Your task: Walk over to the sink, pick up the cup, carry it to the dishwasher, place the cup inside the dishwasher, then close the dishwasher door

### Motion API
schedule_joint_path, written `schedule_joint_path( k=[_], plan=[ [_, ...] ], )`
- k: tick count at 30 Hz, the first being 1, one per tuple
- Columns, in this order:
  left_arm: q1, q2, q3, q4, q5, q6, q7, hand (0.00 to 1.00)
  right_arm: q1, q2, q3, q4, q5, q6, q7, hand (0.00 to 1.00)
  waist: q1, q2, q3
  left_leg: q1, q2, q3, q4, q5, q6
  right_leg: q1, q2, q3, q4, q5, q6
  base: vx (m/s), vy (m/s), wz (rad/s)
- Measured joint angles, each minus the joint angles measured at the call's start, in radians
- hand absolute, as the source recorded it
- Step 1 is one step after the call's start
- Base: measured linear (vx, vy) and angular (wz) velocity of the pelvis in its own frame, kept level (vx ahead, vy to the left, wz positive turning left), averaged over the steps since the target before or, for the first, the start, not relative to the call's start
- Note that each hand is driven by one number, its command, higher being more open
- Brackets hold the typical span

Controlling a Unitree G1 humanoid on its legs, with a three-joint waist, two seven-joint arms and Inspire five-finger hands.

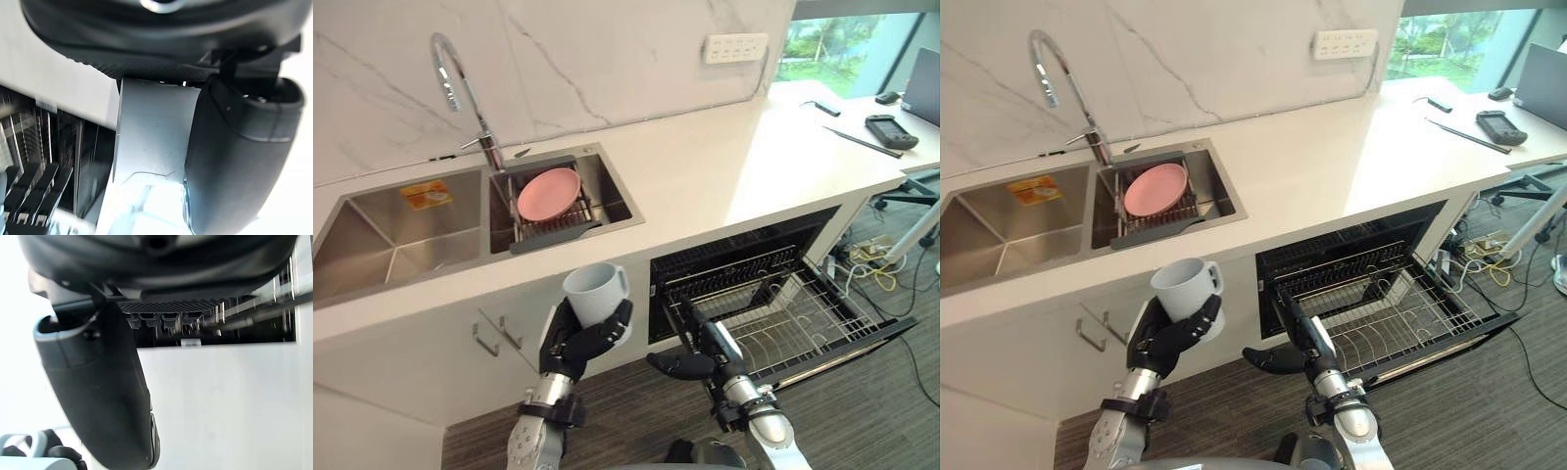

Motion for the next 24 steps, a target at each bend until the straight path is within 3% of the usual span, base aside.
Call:
schedule_joint_path(
  k=[2, 3, 5, 7, 9, 10, 11, 12, 15, 24],
  plan=[
    [-0.004, 0.001, 0.0, 0.0, 0.002, 0.004, 0.01, 0.0, 0.004, 0.002, 0.003, -0.033, -0.001, 0.001, 0.009, 1.0, -0.005, -0.004, 0.015, -0.092, 0.047, 0.006, 0.233, 0.066, 0.022, 0.032, 0.031, 0.047, -0.058, 0.011, -0.004, 0.07, -0.014, -0.71],
    [0.001, 0.003, 0.0, 0.0, 0.002, 0.005, 0.015, 0.0, 0.006, 0.003, 0.003, -0.049, -0.001, 0.001, 0.02, 1.0, 0.001, -0.001, 0.021, -0.131, 0.065, -0.008, 0.335, 0.092, 0.016, 0.054, 0.048, 0.084, -0.094, 0.02, -0.002, 0.07, 0.004, -0.78],
    [0.004, 0.002, -0.001, -0.001, 0.003, 0.005, 0.016, 0.0, 0.006, 0.003, 0.003, -0.069, -0.001, 0.001, 0.031, 1.0, 0.006, 0.004, 0.018, -0.181, 0.062, -0.055, 0.343, 0.017, 0.003, 0.066, 0.064, 0.118, -0.122, 0.022, -0.003, 0.11, 0.033, -0.74],
    [0.007, -0.005, -0.001, -0.002, 0.002, 0.004, 0.016, 0.0, 0.006, 0.004, 0.003, -0.092, 0.0, 0.0, 0.034, 1.0, 0.012, 0.002, 0.02, -0.211, 0.042, -0.104, 0.263, -0.029, 0.002, 0.076, 0.068, 0.156, -0.131, 0.027, -0.01, 0.13, 0.058, -0.64],
    [0.022, -0.011, -0.002, -0.002, 0.002, 0.004, 0.018, 0.0, 0.003, 0.003, 0.003, -0.104, 0.0, -0.001, 0.049, 1.0, 0.024, 0.001, 0.017, -0.216, -0.005, -0.198, 0.075, -0.031, 0.001, 0.08, 0.069, 0.204, -0.132, 0.033, -0.002, 0.15, 0.122, -0.73],
    [0.025, -0.012, -0.004, -0.002, 0.002, 0.004, 0.019, 0.0, 0.003, 0.003, 0.003, -0.105, 0.0, -0.001, 0.053, 1.0, 0.026, 0.006, 0.013, -0.213, -0.01, -0.214, 0.015, -0.013, 0.004, 0.079, 0.073, 0.216, -0.131, 0.034, 0.006, 0.12, 0.125, -0.58],
    [0.027, -0.015, -0.01, -0.003, 0.002, 0.004, 0.023, 0.0, 0.003, -0.002, 0.002, -0.106, 0.0, -0.001, 0.06, 1.0, 0.027, 0.028, -0.001, -0.21, -0.006, -0.22, -0.083, 0.087, 0.001, 0.073, 0.086, 0.23, -0.127, 0.03, 0.025, 0.18, 0.136, -0.52],
    [0.03, -0.017, -0.014, -0.004, 0.002, 0.004, 0.027, 0.0, 0.005, -0.001, 0.002, -0.098, 0.0, 0.0, 0.063, 1.0, 0.031, 0.022, -0.008, -0.189, -0.012, -0.205, -0.111, 0.105, -0.007, 0.073, 0.079, 0.251, -0.129, 0.032, 0.043, 0.2, 0.133, -0.36],
    [0.019, -0.017, -0.024, -0.005, 0.002, 0.004, 0.029, 0.0, 0.009, 0.004, -0.001, -0.099, 0.002, 0.0, 0.063, 1.0, 0.015, 0.006, -0.024, -0.153, -0.064, -0.204, -0.206, 0.158, 0.007, 0.081, 0.036, 0.248, -0.143, 0.05, 0.077, 0.21, 0.138, 0.05],
    [-0.003, 0.018, -0.072, -0.018, 0.024, 0.004, 0.033, 0.0, 0.021, 0.046, -0.002, -0.099, 0.006, -0.001, 0.019, 1.0, 0.007, 0.003, -0.037, -0.09, -0.104, -0.216, -0.332, 0.209, 0.027, 0.133, 0.014, 0.236, -0.231, 0.08, 0.111, 0.04, 0.067, 0.08]
  ],
)
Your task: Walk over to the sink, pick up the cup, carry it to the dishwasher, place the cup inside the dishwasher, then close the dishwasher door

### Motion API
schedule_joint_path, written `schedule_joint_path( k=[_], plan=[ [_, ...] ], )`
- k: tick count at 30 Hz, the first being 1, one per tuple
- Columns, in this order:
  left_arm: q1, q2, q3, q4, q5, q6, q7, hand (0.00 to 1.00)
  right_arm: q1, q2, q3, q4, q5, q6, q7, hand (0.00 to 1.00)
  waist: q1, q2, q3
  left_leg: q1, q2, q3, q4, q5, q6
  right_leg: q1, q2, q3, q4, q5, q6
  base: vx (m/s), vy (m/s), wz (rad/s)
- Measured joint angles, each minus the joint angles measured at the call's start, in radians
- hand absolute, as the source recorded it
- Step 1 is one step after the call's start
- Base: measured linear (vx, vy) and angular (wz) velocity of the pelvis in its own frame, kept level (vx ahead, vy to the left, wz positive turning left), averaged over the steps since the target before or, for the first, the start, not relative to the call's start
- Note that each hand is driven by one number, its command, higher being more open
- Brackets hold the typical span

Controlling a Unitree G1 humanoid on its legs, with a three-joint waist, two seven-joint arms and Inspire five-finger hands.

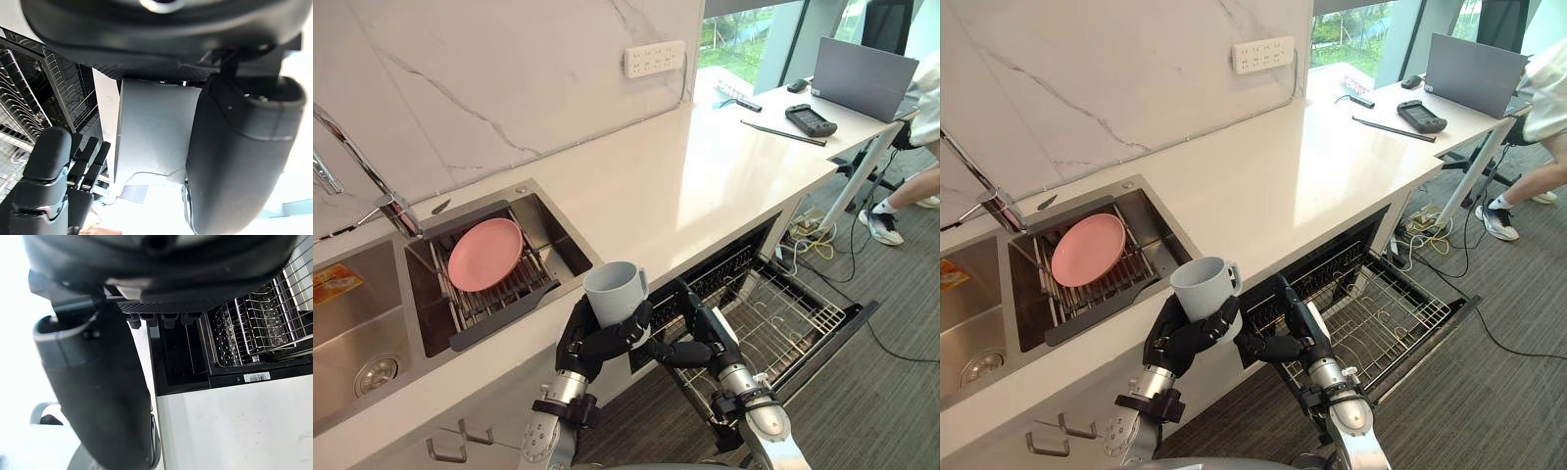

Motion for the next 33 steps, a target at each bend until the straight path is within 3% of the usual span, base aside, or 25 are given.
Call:
schedule_joint_path(
  k=[9, 24, 33],
  plan=[
    [-0.04, 0.016, 0.071, -0.003, 0.02, -0.028, 0.014, 0.0, 0.055, 0.023, -0.044, -0.084, 0.026, 0.0, -0.018, 1.0, -0.011, -0.02, -0.005, 0.003, 0.006, 0.019, -0.01, -0.021, 0.022, 0.018, 0.024, 0.024, -0.085, 0.061, 0.0, -0.06, 0.022, -0.09],
    [-0.114, 0.0, 0.121, -0.045, 0.177, -0.047, 0.164, 0.0, 0.09, 0.046, -0.075, -0.294, 0.134, -0.013, 0.07, 1.0, -0.029, -0.021, -0.005, 0.037, 0.01, 0.096, -0.006, -0.027, 0.017, 0.002, 0.043, 0.115, -0.079, 0.07, 0.002, -0.01, 0.015, -0.2],
    [-0.163, -0.005, 0.118, 0.036, 0.244, -0.044, 0.247, 0.0, 0.088, 0.056, -0.059, -0.356, 0.156, -0.017, 0.103, 1.0, -0.036, -0.022, -0.004, 0.058, 0.012, 0.113, -0.006, -0.028, 0.016, 0.01, 0.056, 0.146, -0.087, 0.079, 0.001, -0.02, 0.001, -0.12]
  ],
)
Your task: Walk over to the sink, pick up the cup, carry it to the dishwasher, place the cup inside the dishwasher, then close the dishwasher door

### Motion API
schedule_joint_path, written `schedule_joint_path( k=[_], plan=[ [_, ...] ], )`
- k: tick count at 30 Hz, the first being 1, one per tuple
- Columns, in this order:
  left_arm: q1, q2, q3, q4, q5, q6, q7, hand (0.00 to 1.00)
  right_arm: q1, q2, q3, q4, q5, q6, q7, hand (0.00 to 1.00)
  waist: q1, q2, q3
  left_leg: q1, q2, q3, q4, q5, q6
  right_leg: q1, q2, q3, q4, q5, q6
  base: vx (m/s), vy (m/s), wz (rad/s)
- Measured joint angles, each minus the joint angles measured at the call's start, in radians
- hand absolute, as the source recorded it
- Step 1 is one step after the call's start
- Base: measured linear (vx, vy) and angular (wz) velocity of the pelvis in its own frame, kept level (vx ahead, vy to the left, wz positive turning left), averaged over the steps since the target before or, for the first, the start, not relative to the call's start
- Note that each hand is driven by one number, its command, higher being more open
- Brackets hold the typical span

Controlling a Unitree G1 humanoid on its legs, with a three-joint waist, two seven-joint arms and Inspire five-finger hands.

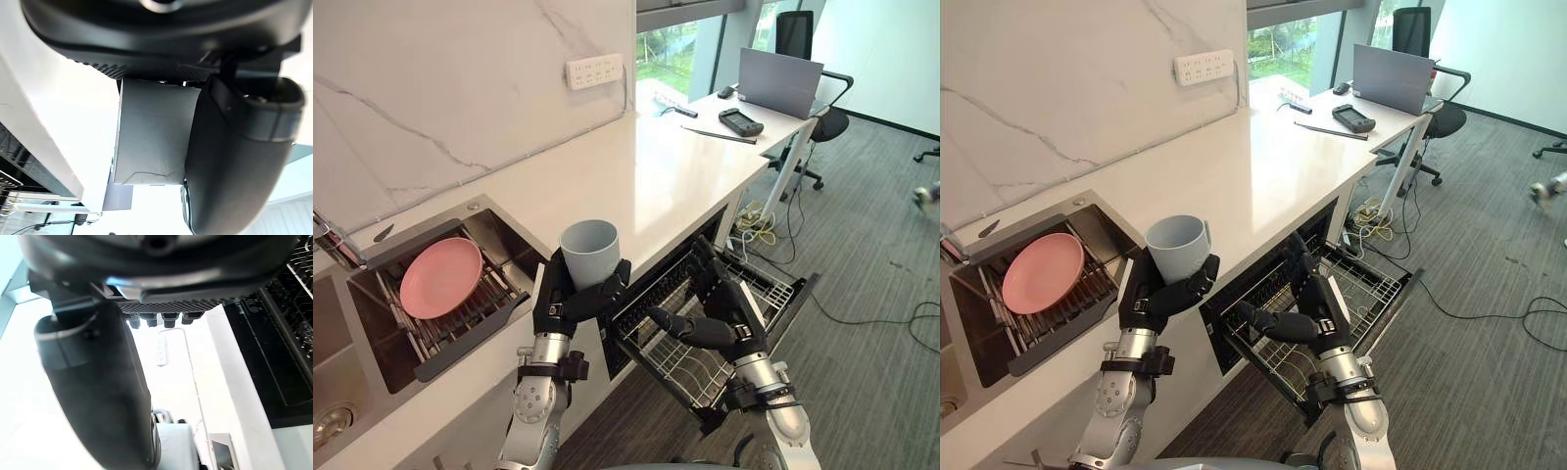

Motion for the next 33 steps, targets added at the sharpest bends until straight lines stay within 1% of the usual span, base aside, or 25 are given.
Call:
schedule_joint_path(
  k=[5, 9, 15, 21, 25, 26, 28, 33],
  plan=[
    [-0.002, -0.002, -0.004, 0.022, 0.01, 0.013, 0.002, 0.0, -0.001, 0.001, 0.015, -0.026, 0.014, -0.01, 0.006, 1.0, -0.005, -0.002, 0.001, 0.001, 0.002, 0.0, 0.0, 0.0, 0.0, 0.013, 0.005, 0.004, -0.03, 0.013, -0.001, -0.02, 0.007, -0.04],
    [-0.002, -0.003, -0.02, 0.022, 0.013, 0.015, 0.0, 0.0, -0.003, 0.002, 0.026, -0.029, 0.017, -0.014, 0.02, 1.0, -0.004, -0.003, 0.001, 0.008, 0.003, 0.0, -0.002, 0.0, 0.0, 0.031, 0.006, 0.005, -0.059, 0.022, -0.005, 0.0, 0.0, 0.0],
    [-0.001, -0.005, -0.042, 0.022, 0.04, 0.016, -0.007, 0.0, -0.008, 0.003, 0.041, -0.051, 0.036, -0.016, 0.015, 1.0, -0.003, -0.003, 0.001, 0.008, 0.004, -0.001, -0.004, 0.0, 0.0, 0.045, 0.008, 0.005, -0.089, 0.038, -0.006, 0.0, 0.0, 0.0],
    [-0.001, -0.008, -0.1, 0.021, 0.051, 0.016, -0.053, 0.0, -0.022, 0.011, 0.064, -0.052, 0.035, -0.025, -0.035, 1.0, 0.001, -0.004, 0.001, 0.009, 0.002, -0.002, -0.005, 0.0, 0.0, 0.075, 0.009, 0.004, -0.151, 0.071, 0.0, 0.0, 0.005, 0.0],
    [-0.001, -0.009, -0.12, 0.011, 0.089, 0.016, -0.059, 0.0, -0.022, 0.015, 0.065, -0.052, 0.035, -0.025, -0.063, 1.0, 0.007, -0.006, 0.0, 0.009, 0.0, -0.005, -0.007, 0.0, 0.0, 0.089, 0.009, 0.002, -0.182, 0.089, -0.001, 0.0, 0.0, 0.0],
    [0.0, -0.009, -0.129, 0.002, 0.101, 0.016, -0.061, 0.0, -0.022, 0.015, 0.066, -0.052, 0.035, -0.025, -0.074, 1.0, 0.009, -0.006, 0.0, 0.009, -0.001, -0.006, -0.007, 0.0, 0.0, 0.097, 0.009, 0.001, -0.194, 0.098, 0.004, 0.0, 0.0, 0.0],
    [0.0, -0.009, -0.137, -0.01, 0.111, 0.016, -0.063, 0.0, -0.023, 0.015, 0.073, -0.052, 0.035, -0.025, -0.087, 1.0, 0.01, -0.007, 0.0, 0.009, -0.002, -0.009, -0.008, 0.0, 0.0, 0.1, 0.009, -0.001, -0.199, 0.101, 0.005, 0.0, 0.002, 0.02],
    [0.005, -0.009, -0.142, -0.048, 0.113, 0.017, -0.081, 0.0, -0.026, 0.014, 0.094, -0.052, 0.034, -0.025, -0.122, 1.0, 0.013, -0.022, 0.007, 0.008, -0.001, -0.017, -0.008, 0.0, 0.0, 0.102, 0.01, -0.007, -0.199, 0.102, 0.005, -0.01, 0.001, 0.03]
  ],
)
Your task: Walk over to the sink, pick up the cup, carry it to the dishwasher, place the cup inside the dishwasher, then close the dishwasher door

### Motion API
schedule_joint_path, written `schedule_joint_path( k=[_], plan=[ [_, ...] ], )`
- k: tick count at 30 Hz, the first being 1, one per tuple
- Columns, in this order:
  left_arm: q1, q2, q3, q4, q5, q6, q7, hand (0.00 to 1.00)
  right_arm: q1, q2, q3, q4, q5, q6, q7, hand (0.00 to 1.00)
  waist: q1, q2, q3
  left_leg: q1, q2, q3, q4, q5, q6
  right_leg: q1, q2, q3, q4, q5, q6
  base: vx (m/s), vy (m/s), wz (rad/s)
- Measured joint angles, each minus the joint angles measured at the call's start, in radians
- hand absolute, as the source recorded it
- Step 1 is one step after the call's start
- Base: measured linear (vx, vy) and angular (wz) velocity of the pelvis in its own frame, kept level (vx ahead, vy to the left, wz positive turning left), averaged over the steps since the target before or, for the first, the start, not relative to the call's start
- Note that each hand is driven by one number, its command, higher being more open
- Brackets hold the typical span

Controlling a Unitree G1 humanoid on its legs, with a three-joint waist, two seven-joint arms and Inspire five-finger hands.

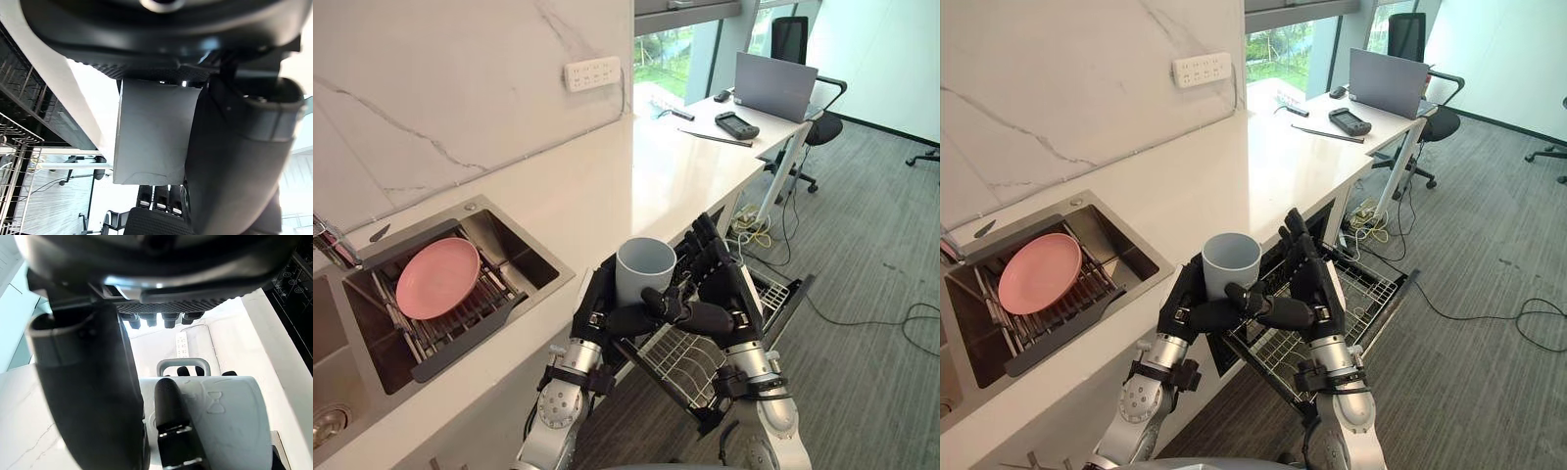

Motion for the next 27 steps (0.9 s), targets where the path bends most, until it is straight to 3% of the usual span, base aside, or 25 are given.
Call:
schedule_joint_path(
  k=[7, 27],
  plan=[
    [0.008, 0.003, -0.011, -0.022, -0.046, 0.002, -0.05, 0.0, 0.0, 0.0, 0.018, 0.0, -0.002, -0.006, -0.016, 1.0, 0.001, -0.012, -0.008, -0.002, -0.001, -0.007, -0.001, 0.0, 0.0, 0.0, -0.002, -0.005, 0.0, 0.0, 0.0, 0.0, 0.002, 0.01],
    [0.019, 0.014, -0.076, -0.022, -0.035, 0.051, -0.055, 0.0, -0.003, -0.006, 0.053, 0.002, -0.002, -0.008, -0.037, 1.0, 0.001, -0.016, -0.01, -0.002, 0.0, -0.007, 0.0, 0.0, 0.0, 0.0, -0.001, -0.006, 0.0, 0.001, 0.0, 0.0, 0.0, 0.0]
  ],
)
